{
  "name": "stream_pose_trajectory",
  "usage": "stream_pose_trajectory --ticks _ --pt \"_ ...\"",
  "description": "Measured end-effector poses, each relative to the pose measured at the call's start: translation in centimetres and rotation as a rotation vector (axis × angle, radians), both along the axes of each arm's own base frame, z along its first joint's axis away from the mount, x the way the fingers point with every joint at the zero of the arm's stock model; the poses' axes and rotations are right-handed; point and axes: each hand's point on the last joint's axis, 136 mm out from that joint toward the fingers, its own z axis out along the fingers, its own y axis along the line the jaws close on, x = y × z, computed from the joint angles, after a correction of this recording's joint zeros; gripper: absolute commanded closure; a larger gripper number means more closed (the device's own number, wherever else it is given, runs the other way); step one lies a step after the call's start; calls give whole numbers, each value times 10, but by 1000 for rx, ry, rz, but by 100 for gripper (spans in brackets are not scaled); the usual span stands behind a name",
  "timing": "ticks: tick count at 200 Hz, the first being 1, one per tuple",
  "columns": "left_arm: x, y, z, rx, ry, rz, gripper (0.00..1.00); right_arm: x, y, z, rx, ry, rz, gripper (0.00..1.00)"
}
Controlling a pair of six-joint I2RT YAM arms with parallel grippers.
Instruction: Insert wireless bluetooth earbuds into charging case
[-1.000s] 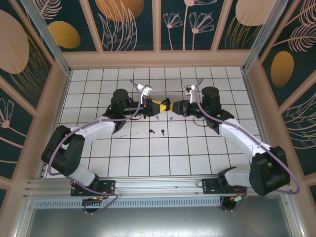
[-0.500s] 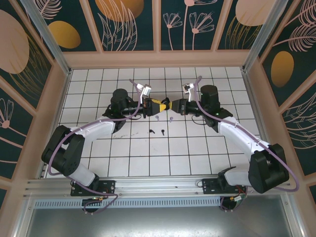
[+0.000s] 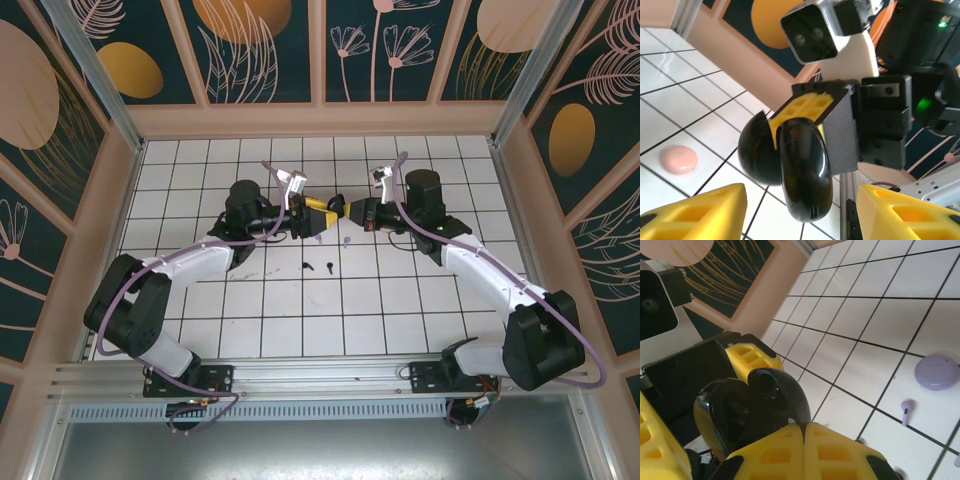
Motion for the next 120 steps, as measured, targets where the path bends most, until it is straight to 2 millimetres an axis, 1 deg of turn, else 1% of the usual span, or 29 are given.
stream_pose_trajectory --ticks 18,31,50,74,94,108,120 --pt "4 3 -4 46 -22 32 32 4 -4 -1 -45 -12 -24 100" --pt "8 4 0 82 -50 48 30 8 -8 -1 -83 -26 -42 100" --pt "17 2 17 132 -120 58 27 13 -15 -2 -149 -57 -67 100" --pt "22 0 40 196 -202 42 26 18 -24 -6 -242 -101 -95 100" --pt "28 -2 52 254 -254 18 26 22 -30 -11 -317 -143 -107 100" --pt "31 -4 52 299 -267 -6 26 21 -33 -16 -362 -166 -103 100" --pt "33 -6 47 341 -264 -32 27 21 -34 -18 -388 -186 -95 100"
